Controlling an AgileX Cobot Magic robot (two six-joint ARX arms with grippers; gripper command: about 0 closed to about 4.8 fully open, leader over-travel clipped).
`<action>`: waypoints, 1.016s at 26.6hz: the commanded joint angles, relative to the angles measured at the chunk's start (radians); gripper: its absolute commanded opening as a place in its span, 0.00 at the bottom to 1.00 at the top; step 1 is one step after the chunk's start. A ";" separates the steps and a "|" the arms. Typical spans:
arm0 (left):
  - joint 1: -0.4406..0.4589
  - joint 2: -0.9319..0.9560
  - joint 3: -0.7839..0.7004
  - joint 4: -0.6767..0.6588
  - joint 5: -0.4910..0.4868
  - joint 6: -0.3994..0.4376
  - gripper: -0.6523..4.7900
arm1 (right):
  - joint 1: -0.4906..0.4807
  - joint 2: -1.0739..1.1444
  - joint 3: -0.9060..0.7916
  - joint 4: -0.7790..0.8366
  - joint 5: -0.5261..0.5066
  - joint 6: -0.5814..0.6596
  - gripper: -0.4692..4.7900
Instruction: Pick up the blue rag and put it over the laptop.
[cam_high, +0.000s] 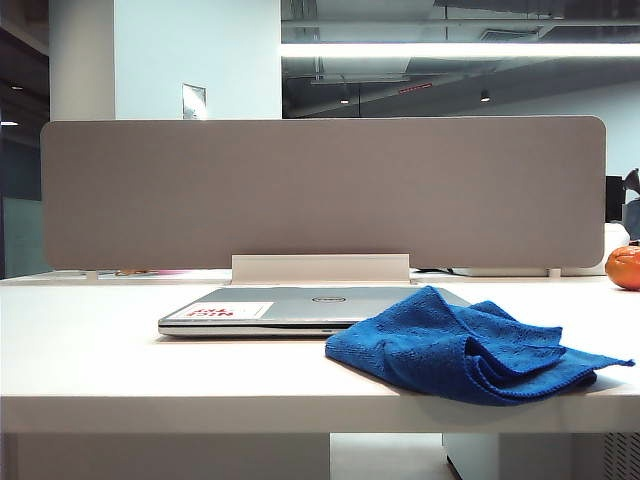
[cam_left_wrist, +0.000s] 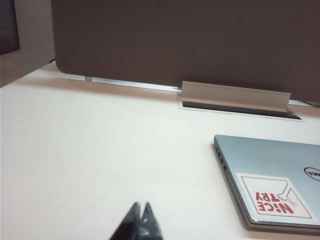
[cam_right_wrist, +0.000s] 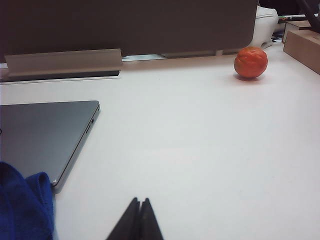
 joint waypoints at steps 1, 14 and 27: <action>0.001 0.001 0.003 0.006 0.005 -0.003 0.11 | 0.000 -0.002 -0.005 0.015 0.004 -0.003 0.08; 0.001 0.001 0.003 0.006 0.005 -0.003 0.11 | 0.000 -0.002 -0.005 0.018 0.000 -0.003 0.08; 0.001 0.001 0.003 0.005 0.004 -0.004 0.11 | 0.003 -0.002 -0.005 -0.023 -0.088 0.130 0.08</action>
